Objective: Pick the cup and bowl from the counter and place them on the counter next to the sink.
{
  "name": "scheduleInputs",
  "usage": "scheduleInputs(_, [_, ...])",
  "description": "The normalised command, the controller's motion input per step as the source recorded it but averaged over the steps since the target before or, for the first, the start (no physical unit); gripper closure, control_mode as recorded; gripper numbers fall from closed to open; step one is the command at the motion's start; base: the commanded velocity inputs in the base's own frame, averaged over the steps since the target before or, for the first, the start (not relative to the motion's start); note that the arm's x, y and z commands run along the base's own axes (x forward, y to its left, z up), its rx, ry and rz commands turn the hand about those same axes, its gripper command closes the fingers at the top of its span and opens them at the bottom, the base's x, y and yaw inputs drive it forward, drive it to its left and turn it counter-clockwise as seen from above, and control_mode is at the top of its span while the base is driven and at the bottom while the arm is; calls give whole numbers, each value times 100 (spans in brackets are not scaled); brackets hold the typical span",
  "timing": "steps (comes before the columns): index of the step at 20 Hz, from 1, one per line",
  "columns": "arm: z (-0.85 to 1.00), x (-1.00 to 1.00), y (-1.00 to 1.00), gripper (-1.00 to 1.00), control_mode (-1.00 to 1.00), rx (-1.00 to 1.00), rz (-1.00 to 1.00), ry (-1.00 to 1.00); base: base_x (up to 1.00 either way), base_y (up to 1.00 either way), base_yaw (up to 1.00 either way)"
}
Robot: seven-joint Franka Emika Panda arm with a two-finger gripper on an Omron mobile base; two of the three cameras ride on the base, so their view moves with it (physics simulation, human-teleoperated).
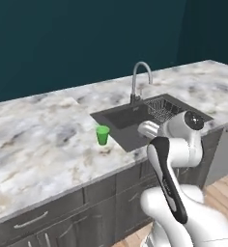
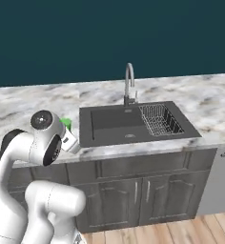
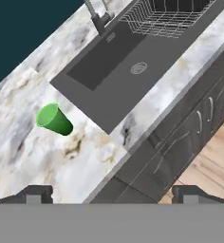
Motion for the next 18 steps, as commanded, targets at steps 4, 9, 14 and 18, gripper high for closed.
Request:
scheduleInputs(4, [0,0,0,-100,100,0,0,0,24,-24,-84])
scheduleInputs(9, [0,0,0,-100,100,0,0,0,16,-26,-87])
scheduleInputs(14, [0,0,0,-100,100,0,0,0,13,-26,-87])
scheduleInputs(18, [0,0,0,-100,100,0,0,0,14,-24,-87])
